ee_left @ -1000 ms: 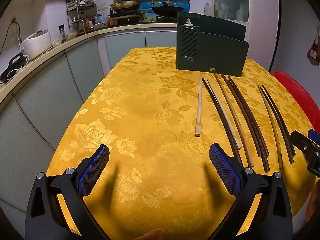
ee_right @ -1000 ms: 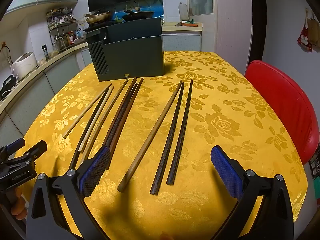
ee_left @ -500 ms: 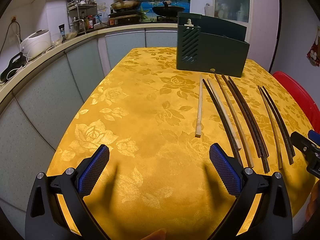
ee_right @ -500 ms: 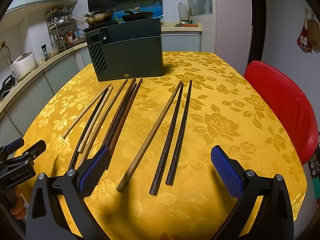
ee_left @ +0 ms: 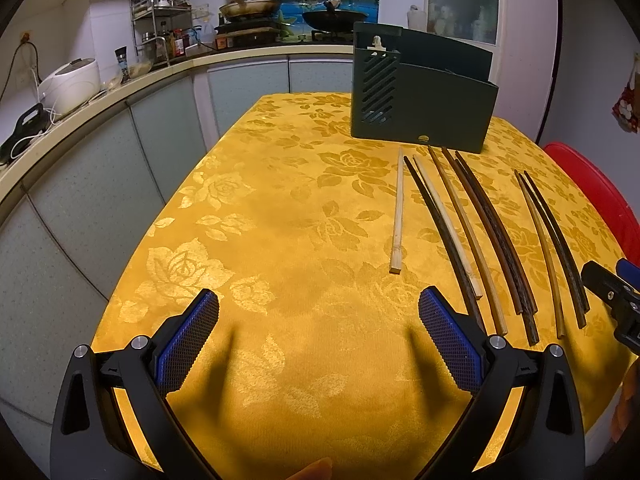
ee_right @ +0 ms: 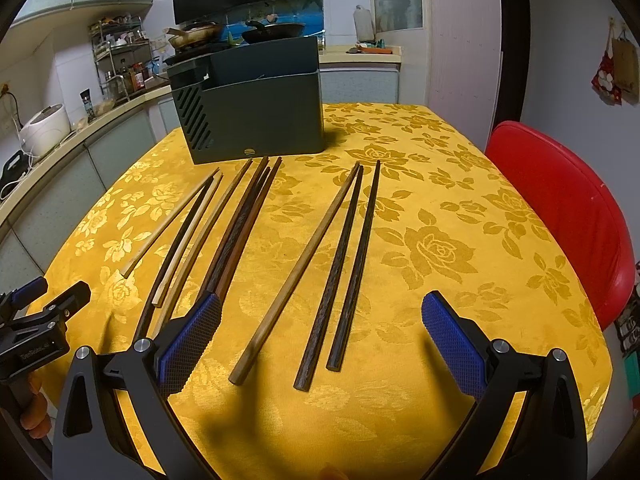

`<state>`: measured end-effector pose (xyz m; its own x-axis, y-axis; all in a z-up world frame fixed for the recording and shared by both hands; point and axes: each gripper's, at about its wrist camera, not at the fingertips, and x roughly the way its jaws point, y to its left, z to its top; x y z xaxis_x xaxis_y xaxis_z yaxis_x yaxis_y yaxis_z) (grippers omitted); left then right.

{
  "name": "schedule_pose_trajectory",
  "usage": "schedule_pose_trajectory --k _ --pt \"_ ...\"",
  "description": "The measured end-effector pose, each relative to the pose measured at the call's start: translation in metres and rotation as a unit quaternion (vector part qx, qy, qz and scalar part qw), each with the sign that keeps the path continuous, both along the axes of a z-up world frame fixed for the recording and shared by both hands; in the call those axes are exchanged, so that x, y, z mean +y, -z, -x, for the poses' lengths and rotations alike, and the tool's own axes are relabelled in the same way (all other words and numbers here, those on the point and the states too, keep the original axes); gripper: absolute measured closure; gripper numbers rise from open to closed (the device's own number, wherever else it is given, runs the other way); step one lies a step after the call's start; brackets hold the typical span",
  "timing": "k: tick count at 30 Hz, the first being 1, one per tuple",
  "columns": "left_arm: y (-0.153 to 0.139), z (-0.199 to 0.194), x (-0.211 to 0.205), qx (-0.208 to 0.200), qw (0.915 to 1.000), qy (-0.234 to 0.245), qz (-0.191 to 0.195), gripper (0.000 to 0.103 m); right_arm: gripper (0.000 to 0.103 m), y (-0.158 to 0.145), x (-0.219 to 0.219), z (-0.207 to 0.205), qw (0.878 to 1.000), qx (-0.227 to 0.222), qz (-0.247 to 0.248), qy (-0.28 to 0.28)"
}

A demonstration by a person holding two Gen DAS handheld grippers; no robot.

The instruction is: Organize utensils

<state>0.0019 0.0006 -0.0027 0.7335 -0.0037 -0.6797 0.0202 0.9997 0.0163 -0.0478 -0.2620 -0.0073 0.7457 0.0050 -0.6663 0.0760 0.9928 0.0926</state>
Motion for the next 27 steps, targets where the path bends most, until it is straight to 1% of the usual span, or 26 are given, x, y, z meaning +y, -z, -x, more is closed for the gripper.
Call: schedule_pose_trajectory --k 11,18,21,26,27 --pt "0.000 -0.005 -0.001 0.008 0.9997 0.020 0.007 0.005 0.006 -0.003 -0.012 0.001 1.000 0.000 0.012 0.010" --pt "-0.003 -0.013 -0.009 0.009 0.9984 0.054 0.012 0.005 0.006 -0.001 -0.018 0.000 1.000 0.002 0.021 0.015" --pt "-0.001 -0.019 -0.016 0.015 0.9974 0.070 0.002 0.010 0.006 0.001 -0.021 0.000 1.000 0.005 0.024 0.017" --pt "0.007 -0.032 -0.022 0.040 0.9954 0.087 0.005 0.025 0.006 0.002 -0.027 0.004 0.999 0.003 0.026 0.021" --pt "0.008 -0.035 -0.023 0.044 0.9951 0.088 0.005 0.030 0.006 0.002 -0.027 0.005 0.999 0.002 0.027 0.021"
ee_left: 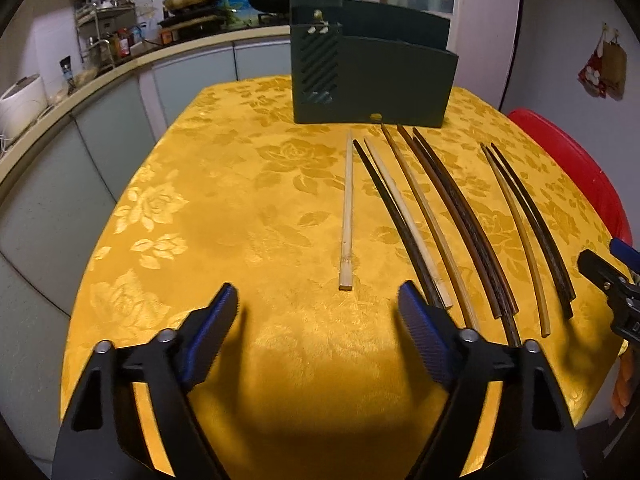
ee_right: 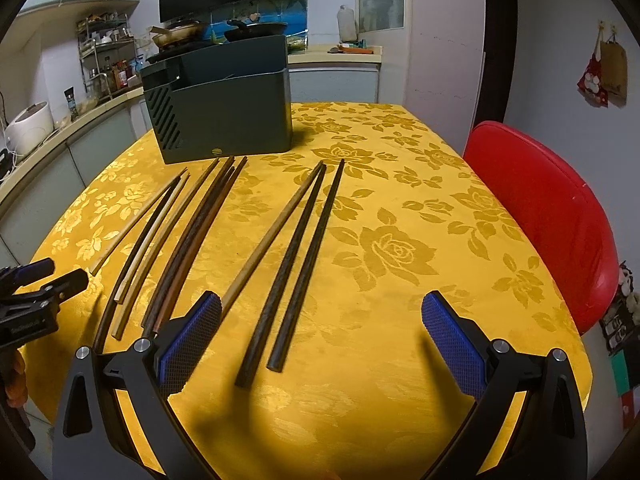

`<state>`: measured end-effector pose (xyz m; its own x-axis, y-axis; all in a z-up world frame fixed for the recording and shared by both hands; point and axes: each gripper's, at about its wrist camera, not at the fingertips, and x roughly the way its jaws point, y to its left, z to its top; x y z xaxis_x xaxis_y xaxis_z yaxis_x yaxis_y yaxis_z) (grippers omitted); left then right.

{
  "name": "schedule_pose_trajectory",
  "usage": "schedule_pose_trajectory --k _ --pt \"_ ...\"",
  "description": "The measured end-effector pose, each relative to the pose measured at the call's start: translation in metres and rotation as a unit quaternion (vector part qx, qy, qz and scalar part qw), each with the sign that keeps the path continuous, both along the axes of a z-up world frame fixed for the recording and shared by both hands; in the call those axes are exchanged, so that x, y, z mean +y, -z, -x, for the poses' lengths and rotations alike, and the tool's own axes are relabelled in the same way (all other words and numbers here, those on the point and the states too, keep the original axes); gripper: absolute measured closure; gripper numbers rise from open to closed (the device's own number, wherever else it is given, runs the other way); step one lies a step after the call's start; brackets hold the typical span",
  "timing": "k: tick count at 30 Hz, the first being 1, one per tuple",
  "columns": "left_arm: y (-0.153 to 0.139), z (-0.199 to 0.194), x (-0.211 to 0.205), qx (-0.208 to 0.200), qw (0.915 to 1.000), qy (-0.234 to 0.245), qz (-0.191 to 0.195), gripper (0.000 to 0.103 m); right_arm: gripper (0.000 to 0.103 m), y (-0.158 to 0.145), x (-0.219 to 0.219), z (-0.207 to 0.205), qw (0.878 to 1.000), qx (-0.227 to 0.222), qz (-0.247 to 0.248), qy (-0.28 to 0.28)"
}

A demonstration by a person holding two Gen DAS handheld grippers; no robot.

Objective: Organize utensils
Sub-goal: 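Close the left gripper on the thin pale wooden stick, then close the right gripper on the dark chopsticks while the left gripper holds the pale stick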

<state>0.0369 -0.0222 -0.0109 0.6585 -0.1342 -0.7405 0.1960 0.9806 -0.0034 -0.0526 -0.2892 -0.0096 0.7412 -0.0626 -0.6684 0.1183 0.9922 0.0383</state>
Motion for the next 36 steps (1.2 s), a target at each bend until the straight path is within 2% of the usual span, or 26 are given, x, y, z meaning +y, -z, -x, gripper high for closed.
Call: schedule_pose_trajectory --k 3,10,17,22,27,33,36 --pt "0.003 -0.007 0.000 0.010 0.9999 0.003 0.002 0.041 0.006 0.001 -0.003 0.002 1.000 0.000 0.002 0.001" --pt "0.008 -0.013 -0.006 0.015 0.9997 0.017 -0.006 0.051 0.006 0.003 -0.006 0.003 1.000 0.000 0.002 0.002" --pt "0.007 -0.017 -0.016 0.014 0.9989 0.045 0.003 0.062 0.006 0.008 -0.010 0.005 1.000 0.006 0.007 0.002" --pt "0.008 -0.018 -0.019 0.008 0.9987 0.050 -0.002 0.081 0.006 0.008 -0.013 0.008 1.000 0.005 0.007 0.003" --pt "0.008 -0.017 -0.021 0.003 0.9987 0.050 -0.005 0.093 0.007 0.010 -0.018 0.016 1.000 0.003 0.011 0.007" --pt "0.008 -0.013 -0.017 0.003 0.9989 0.046 -0.006 0.095 0.021 0.017 -0.016 0.018 1.000 0.011 0.011 -0.006" --pt "0.008 -0.011 -0.014 0.005 0.9990 0.044 -0.005 0.095 0.035 0.022 -0.011 0.015 1.000 0.020 0.011 -0.019"
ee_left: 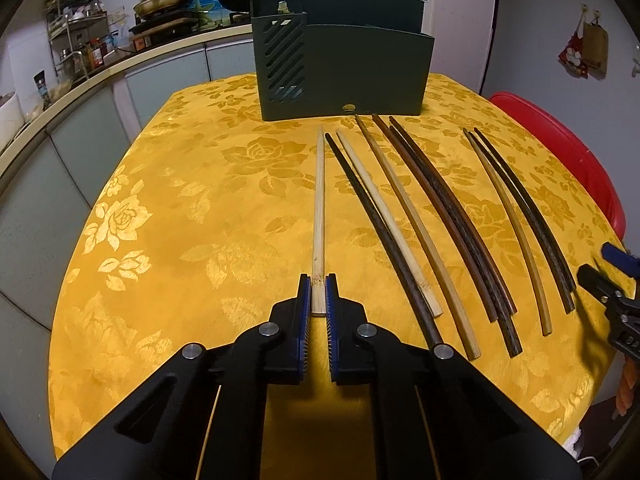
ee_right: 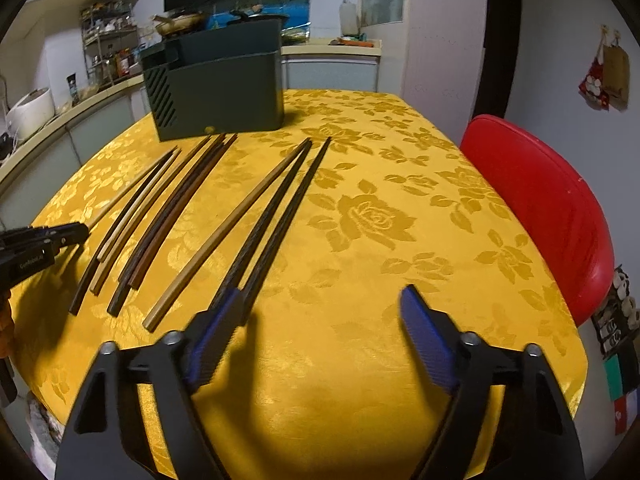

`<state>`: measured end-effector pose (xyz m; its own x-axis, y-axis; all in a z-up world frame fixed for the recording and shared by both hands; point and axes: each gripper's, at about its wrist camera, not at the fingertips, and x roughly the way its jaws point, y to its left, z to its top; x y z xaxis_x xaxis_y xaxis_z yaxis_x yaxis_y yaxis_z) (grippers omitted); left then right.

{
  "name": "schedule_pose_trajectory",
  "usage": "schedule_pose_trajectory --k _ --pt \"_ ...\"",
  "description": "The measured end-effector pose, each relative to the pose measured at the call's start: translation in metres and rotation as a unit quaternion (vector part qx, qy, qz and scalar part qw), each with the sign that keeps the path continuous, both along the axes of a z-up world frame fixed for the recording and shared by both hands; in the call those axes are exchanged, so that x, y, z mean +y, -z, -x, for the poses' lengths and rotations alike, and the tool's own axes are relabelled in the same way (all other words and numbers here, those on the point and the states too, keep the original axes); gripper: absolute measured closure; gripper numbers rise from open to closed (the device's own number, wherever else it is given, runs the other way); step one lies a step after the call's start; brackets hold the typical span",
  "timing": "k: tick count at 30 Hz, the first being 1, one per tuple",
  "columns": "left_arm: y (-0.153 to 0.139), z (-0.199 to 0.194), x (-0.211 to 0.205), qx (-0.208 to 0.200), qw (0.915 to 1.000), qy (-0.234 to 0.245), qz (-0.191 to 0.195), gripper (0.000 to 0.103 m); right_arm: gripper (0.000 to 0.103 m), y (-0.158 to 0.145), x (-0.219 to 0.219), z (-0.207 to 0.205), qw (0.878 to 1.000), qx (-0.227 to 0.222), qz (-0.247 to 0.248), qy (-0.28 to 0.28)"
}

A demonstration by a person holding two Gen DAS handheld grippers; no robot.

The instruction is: Organize utensils

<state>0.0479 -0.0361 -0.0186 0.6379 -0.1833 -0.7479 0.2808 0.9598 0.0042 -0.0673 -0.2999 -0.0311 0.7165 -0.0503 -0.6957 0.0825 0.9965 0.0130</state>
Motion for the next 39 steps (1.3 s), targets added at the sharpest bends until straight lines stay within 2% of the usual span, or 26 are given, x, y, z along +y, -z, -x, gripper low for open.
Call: schedule_pose_trajectory --k 2,8,15,19,25,28,30,34,39 --pt "0.000 0.001 0.001 0.001 1.0000 0.000 0.001 0.095 0.041 0.000 0.003 0.000 1.000 0.000 -0.003 -0.007" --pt "0.001 0.004 0.002 -0.003 1.0000 -0.004 -0.003 0.095 0.049 -0.004 0.013 0.002 1.000 -0.011 -0.005 -0.024" --pt "0.001 0.004 0.001 -0.003 1.0000 -0.005 -0.005 0.095 0.057 -0.001 0.023 -0.001 0.999 -0.003 0.000 -0.042" --pt "0.001 0.005 0.002 -0.002 0.9999 -0.008 -0.006 0.095 0.065 -0.003 0.016 0.002 1.000 0.001 0.010 -0.017" --pt "0.001 0.005 0.003 -0.003 1.0000 -0.006 -0.001 0.095 0.069 0.002 0.013 0.000 0.999 -0.002 -0.018 -0.031" --pt "0.001 0.006 0.003 -0.004 1.0000 -0.004 0.004 0.095 0.072 0.005 0.017 -0.002 0.999 -0.007 -0.013 -0.035" --pt "0.001 0.006 0.002 -0.006 1.0000 -0.003 0.006 0.095 0.076 0.004 0.018 -0.004 0.999 -0.012 -0.014 -0.036" --pt "0.001 0.006 0.001 -0.006 1.0000 -0.003 0.007 0.095 0.094 0.005 0.016 -0.004 0.999 -0.018 -0.021 -0.031" --pt "0.001 0.006 0.000 -0.006 0.9999 -0.003 0.008 0.095 0.095 0.006 0.015 -0.004 0.999 -0.022 -0.019 -0.031"
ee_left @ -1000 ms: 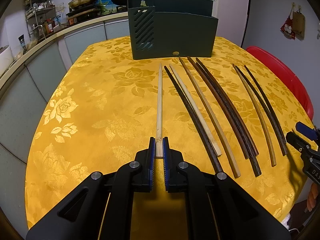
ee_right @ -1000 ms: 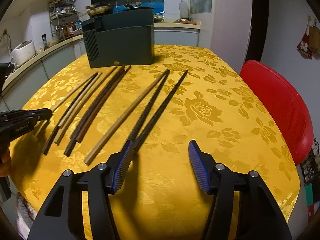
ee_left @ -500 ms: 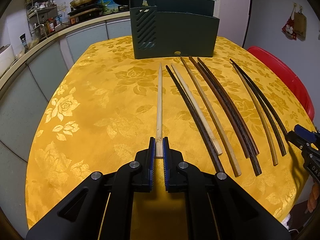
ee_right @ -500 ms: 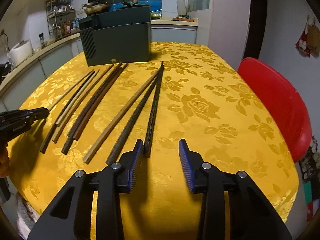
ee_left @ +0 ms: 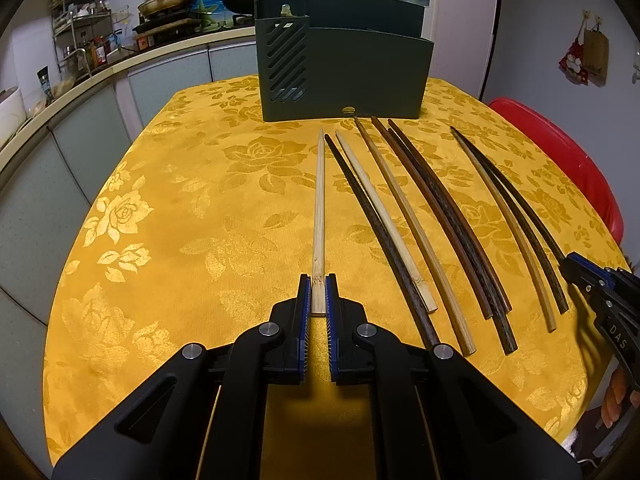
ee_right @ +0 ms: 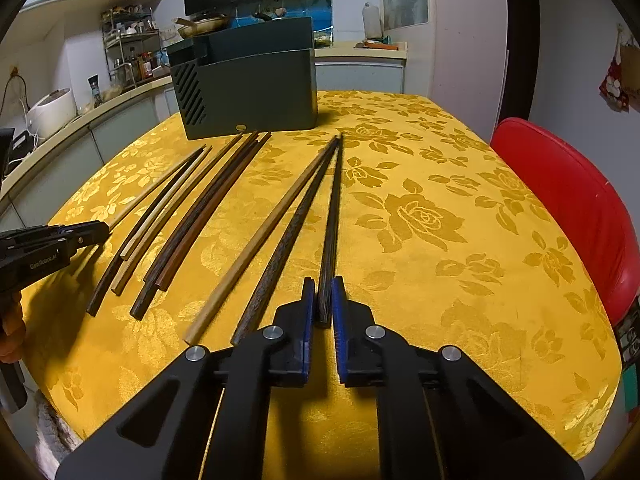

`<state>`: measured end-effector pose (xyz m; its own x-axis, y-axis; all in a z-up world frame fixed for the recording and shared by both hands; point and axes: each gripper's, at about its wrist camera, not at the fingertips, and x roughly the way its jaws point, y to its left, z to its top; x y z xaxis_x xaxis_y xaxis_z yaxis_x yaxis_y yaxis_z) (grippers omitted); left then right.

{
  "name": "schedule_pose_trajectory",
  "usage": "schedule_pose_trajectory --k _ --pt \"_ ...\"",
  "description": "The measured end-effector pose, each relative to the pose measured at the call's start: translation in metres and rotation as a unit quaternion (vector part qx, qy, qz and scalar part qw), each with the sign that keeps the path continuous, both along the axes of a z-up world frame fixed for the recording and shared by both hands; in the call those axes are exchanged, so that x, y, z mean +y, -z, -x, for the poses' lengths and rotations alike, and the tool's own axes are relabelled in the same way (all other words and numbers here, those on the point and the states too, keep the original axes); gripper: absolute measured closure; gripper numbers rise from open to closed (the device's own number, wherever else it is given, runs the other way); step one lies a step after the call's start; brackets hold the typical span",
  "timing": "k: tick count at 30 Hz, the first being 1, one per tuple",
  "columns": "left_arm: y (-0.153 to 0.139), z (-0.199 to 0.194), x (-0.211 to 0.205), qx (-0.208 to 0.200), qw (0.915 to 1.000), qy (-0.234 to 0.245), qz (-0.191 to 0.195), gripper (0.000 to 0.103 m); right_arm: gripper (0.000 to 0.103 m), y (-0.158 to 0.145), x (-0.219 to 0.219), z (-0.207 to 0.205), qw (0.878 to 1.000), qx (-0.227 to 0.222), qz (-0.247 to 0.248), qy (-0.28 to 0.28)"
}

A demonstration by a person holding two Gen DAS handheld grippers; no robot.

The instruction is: Organize utensils

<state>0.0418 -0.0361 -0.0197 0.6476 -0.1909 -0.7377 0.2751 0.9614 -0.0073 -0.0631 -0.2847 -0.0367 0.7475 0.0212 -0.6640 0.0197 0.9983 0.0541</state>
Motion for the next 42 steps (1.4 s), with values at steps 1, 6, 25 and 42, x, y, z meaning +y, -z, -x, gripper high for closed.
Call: schedule_pose_trajectory --k 1,6,25,42 --pt "0.000 0.000 0.000 0.001 1.0000 0.000 0.001 0.095 0.096 0.000 -0.001 0.000 1.000 0.001 -0.001 0.000" --pt "-0.009 0.003 -0.002 -0.010 0.9999 0.005 0.002 0.095 0.096 -0.005 -0.002 0.002 1.000 0.002 -0.004 0.001" --pt "-0.035 0.019 0.014 -0.014 0.9997 0.015 -0.016 0.095 0.096 -0.054 -0.019 0.018 0.998 -0.053 -0.012 0.005" --pt "-0.072 0.029 0.022 -0.009 0.9977 0.043 -0.053 0.095 0.096 -0.109 -0.018 0.012 0.993 -0.113 -0.019 -0.010"
